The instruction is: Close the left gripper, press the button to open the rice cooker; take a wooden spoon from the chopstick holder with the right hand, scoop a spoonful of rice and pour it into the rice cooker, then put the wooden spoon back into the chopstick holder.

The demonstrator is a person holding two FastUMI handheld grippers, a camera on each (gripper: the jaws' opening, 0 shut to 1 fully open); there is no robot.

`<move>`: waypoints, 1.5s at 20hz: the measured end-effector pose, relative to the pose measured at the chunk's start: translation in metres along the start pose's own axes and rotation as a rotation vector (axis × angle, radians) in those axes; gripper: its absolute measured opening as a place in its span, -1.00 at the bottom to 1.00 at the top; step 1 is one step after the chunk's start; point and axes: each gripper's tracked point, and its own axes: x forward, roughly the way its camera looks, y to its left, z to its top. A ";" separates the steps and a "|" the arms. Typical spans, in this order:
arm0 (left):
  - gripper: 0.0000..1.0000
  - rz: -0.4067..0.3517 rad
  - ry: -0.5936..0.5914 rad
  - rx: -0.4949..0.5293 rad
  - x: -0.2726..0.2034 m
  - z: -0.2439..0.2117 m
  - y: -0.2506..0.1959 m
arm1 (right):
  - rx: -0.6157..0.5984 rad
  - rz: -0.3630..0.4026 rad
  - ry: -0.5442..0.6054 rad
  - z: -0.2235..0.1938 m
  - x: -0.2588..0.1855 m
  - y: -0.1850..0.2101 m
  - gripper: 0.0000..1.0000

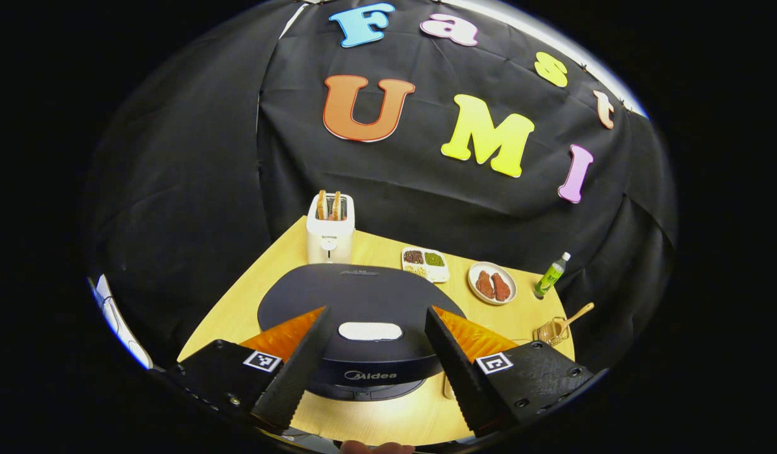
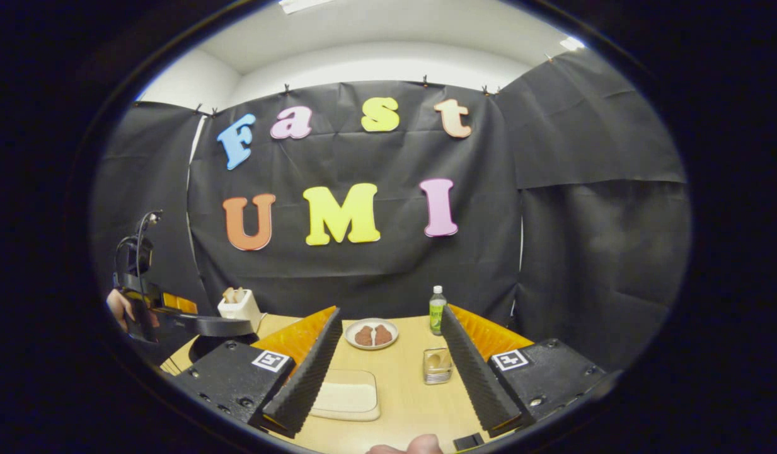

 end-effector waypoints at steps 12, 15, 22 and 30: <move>0.92 0.041 0.146 -0.075 0.007 -0.080 0.013 | 0.009 0.019 0.011 -0.005 0.016 -0.005 1.00; 0.92 0.069 0.169 -0.041 0.012 -0.086 0.014 | 0.015 0.029 0.003 -0.003 0.026 -0.012 0.99; 0.94 0.148 0.203 0.050 0.017 -0.094 0.015 | 0.058 0.106 0.058 -0.019 0.063 -0.024 0.99; 0.91 0.094 0.047 0.032 -0.008 -0.061 -0.009 | 0.023 0.087 0.002 0.011 0.053 -0.034 0.97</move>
